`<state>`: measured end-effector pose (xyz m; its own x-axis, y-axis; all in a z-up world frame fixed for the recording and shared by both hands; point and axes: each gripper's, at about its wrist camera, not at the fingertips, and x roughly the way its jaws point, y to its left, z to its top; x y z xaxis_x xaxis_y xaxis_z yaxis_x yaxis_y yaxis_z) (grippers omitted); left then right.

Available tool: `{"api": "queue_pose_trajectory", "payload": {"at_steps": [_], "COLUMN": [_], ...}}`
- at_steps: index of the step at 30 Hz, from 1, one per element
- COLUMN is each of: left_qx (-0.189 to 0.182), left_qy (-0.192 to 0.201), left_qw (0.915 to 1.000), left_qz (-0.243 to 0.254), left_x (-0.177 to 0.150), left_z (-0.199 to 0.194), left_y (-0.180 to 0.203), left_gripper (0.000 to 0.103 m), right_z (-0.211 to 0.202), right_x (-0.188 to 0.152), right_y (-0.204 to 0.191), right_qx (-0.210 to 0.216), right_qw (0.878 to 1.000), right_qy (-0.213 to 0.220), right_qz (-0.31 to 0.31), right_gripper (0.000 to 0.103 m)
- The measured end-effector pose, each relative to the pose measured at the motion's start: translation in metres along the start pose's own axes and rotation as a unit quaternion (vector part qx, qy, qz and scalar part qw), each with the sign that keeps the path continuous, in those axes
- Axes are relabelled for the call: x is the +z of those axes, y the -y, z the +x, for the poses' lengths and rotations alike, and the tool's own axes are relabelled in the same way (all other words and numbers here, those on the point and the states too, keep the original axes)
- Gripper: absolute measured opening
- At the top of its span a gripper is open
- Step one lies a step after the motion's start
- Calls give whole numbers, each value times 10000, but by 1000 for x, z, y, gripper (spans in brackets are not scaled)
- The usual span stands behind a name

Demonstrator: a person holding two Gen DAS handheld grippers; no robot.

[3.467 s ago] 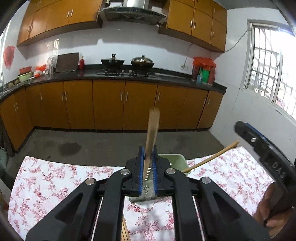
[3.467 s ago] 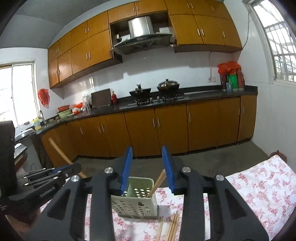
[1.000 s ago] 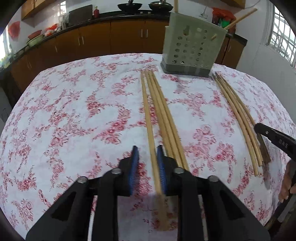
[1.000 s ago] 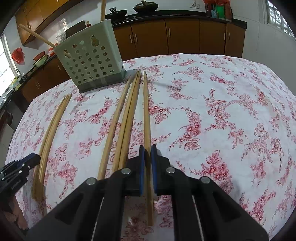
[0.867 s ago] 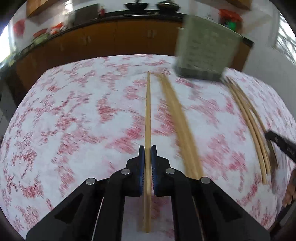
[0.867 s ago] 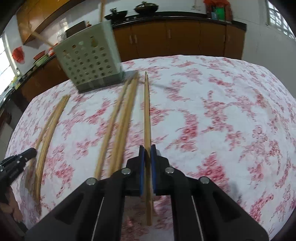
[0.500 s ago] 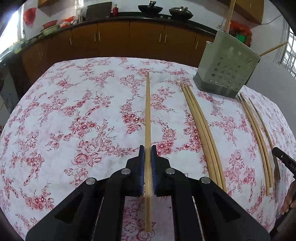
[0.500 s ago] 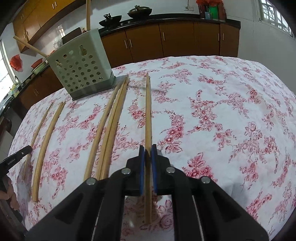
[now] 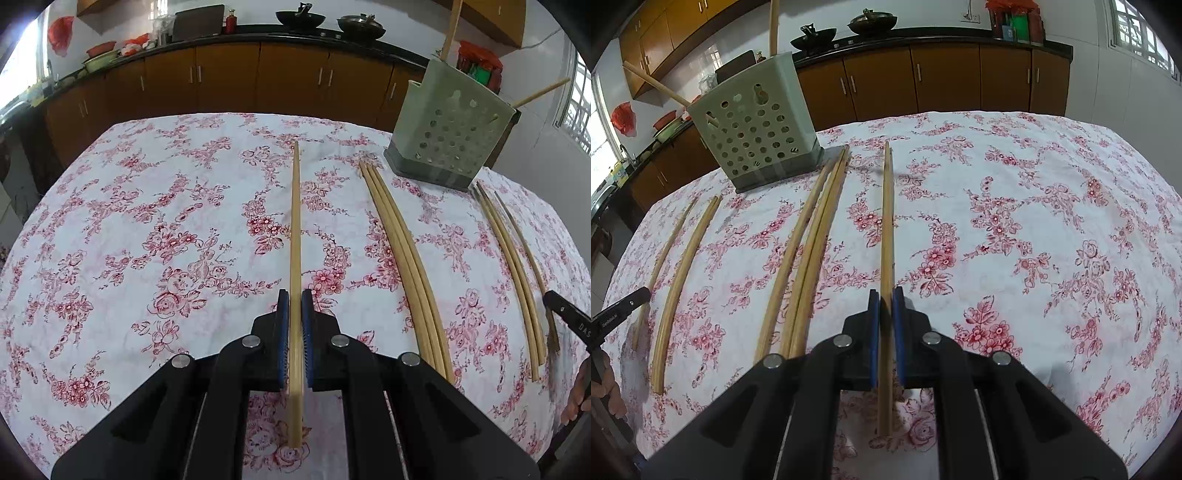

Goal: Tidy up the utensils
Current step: 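Carry both chopsticks up and insert them into the green holder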

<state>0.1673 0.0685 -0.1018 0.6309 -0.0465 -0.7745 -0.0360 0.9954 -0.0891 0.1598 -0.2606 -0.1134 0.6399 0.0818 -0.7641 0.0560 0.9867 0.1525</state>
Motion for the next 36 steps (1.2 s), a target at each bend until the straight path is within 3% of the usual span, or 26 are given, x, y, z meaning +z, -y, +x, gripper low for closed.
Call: {"api": "queue_pose_trajectory", "payload": {"at_steps": [5, 8, 18, 25, 29, 36], "left_qx": [94, 45, -315, -296, -454, -1071], "left_qy": [-6, -73, 1121, 1517, 1690, 2090], "left_qw": [9999, 9998, 9930, 9878, 9845, 9719], "left_qz": [120, 171, -221, -185, -89, 145], "left_x": [0, 5, 66, 98, 110, 134], "left_z": [0, -3, -84, -105, -124, -169], "left_y": [3, 2, -9, -5, 3, 31], "left_gripper": [8, 8, 8, 7, 7, 7], "right_z": [-1, -15, -90, -116, -143, -202], "right_x": [1, 9, 57, 83, 103, 136], "right_y": [0, 1, -5, -9, -13, -32], "right_qx": [-10, 25, 65, 178, 447, 1217], "right_qw": [10000, 9997, 9875, 9778, 9703, 9483], "right_qy": [14, 254, 1574, 2085, 2374, 2921], "right_qz": [-7, -4, -100, -124, -118, -257], "right_gripper": [8, 8, 8, 8, 8, 8]}}
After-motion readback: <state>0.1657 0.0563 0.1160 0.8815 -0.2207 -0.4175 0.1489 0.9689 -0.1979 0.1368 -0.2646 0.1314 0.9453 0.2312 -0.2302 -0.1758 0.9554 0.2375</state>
